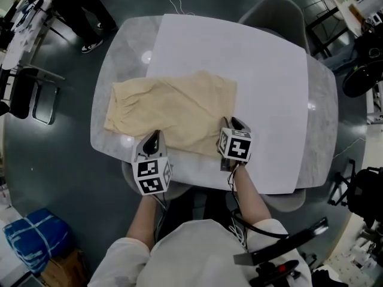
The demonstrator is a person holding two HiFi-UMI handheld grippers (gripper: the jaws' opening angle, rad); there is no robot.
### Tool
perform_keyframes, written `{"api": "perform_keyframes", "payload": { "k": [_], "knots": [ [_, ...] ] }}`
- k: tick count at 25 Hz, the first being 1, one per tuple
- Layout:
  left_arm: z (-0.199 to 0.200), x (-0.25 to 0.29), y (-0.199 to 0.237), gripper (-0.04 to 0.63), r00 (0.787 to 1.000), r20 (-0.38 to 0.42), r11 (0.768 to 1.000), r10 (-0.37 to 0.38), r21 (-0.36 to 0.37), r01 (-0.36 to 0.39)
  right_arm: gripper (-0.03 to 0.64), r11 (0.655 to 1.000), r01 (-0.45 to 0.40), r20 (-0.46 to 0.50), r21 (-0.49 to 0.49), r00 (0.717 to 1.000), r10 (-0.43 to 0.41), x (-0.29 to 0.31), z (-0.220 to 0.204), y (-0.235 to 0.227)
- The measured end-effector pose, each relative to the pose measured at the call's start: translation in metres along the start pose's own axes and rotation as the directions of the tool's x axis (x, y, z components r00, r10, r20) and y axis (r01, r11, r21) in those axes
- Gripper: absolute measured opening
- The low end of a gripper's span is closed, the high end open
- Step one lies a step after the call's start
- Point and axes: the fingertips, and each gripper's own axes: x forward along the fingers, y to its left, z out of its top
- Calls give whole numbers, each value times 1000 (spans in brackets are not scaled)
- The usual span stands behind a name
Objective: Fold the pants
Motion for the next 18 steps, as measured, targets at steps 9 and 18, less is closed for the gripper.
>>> {"api": "perform_keyframes", "payload": {
  "k": [9,18],
  "knots": [
    [-8,-3,17,18,1000,-6,999,25,-39,-26,20,999,-9,-46,-51,999,6,5,2,11],
    [5,-24,65,18,997,40,993,65,-101,-61,18,999,-26,8,-32,1000,26,-29,35,39]
  ]
}}
